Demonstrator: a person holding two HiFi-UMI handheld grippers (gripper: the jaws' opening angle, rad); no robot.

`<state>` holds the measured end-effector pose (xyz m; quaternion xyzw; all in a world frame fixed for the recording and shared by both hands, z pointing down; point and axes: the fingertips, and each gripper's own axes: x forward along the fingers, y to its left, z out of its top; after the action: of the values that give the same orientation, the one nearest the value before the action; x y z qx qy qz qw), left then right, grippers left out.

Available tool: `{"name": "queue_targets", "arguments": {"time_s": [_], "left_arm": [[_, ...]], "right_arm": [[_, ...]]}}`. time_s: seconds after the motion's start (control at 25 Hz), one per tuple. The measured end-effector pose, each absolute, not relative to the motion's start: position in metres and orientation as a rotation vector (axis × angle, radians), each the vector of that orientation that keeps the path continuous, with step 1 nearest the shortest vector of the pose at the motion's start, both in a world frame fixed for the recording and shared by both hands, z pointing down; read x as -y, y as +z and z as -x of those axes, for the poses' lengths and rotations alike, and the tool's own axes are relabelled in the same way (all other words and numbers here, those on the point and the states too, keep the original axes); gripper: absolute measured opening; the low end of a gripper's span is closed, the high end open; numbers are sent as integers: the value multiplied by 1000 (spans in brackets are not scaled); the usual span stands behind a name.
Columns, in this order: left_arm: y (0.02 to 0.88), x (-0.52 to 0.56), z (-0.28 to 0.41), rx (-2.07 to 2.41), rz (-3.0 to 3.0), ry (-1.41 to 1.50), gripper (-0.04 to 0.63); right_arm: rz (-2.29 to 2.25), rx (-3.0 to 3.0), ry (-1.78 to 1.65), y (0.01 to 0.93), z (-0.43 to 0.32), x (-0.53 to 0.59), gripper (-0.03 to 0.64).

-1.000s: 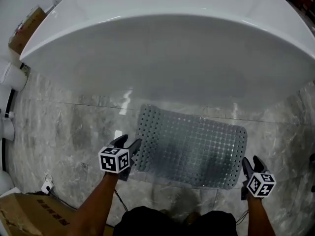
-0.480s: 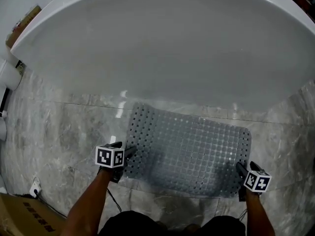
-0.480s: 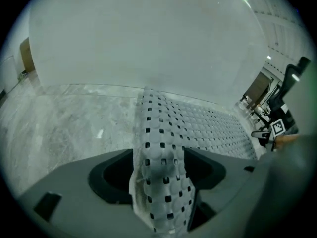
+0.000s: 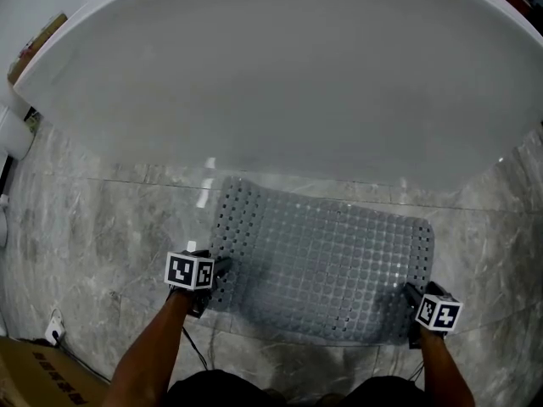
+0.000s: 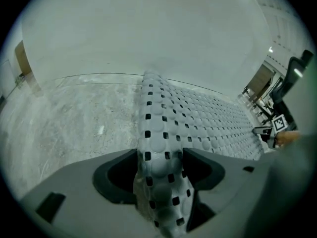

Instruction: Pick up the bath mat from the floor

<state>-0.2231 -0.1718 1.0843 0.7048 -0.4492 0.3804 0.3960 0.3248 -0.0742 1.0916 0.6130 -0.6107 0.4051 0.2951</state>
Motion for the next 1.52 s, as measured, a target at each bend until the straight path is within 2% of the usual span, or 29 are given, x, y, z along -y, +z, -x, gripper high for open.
{"name": "queue_targets", "arguments": {"time_s": [0.12, 0.28, 0.44, 0.72, 0.88, 1.52], "left_arm": [[1084, 173, 223, 1157, -1808, 980, 275], [1082, 172, 218, 1159, -1832, 942, 221], [1075, 171, 211, 1143, -1875, 917, 184], [1046, 173, 193, 1127, -2000, 835, 100], [1020, 177, 186, 1170, -2055, 750, 75], [872, 173, 171, 1278, -2232, 444, 64]], "right_arm": [[-1649, 1610, 1061, 1091, -325, 75, 336], [-1653, 1628, 1061, 1090, -320, 75, 299], [-1599, 1683, 1076, 1084, -301, 79, 169], [-1618, 1822, 1059, 1051, -282, 85, 65], [-1626, 1934, 1047, 1025, -271, 89, 57], [-1615, 2248, 837, 871, -240, 110, 52]]}}
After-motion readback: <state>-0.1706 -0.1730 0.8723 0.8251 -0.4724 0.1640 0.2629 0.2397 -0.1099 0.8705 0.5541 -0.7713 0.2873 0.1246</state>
